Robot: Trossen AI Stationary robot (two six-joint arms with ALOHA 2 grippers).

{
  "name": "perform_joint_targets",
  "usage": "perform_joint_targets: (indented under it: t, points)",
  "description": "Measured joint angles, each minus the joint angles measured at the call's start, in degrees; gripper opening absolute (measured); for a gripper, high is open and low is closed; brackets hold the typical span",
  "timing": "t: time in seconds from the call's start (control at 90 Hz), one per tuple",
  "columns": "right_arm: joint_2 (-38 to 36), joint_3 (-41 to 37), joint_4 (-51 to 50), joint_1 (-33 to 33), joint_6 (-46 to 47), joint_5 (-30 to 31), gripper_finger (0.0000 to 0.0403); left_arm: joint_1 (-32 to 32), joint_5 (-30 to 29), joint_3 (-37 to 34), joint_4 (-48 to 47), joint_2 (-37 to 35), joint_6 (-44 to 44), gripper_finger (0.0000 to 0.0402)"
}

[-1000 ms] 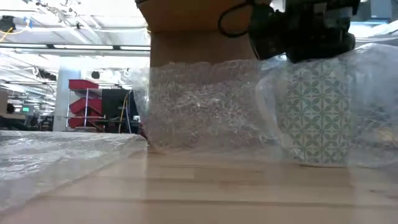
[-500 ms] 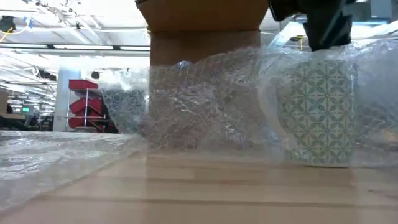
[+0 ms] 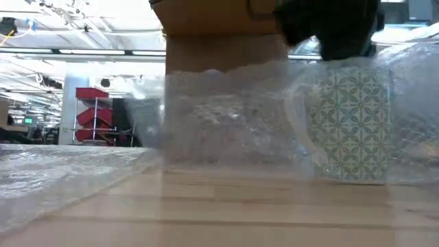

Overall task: Wrap mug
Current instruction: Wrap the blue patterned mug with the right transparent bubble wrap

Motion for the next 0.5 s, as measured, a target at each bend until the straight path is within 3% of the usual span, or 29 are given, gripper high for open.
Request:
perform_joint_targets:
  t: [0.233,0.5]
  points:
    - [6.59,0.43,1.16,-0.42,-3.91,-1.86,0.0000,-0.28,-0.04,0.00,0.04,-1.86,-1.05,0.0133]
    - [0.97,4.71,-6.06,-0.24,-2.68,-2.41,0.0000,-1.18,-0.05,0.00,-0.17,-1.96,-2.02,0.0133]
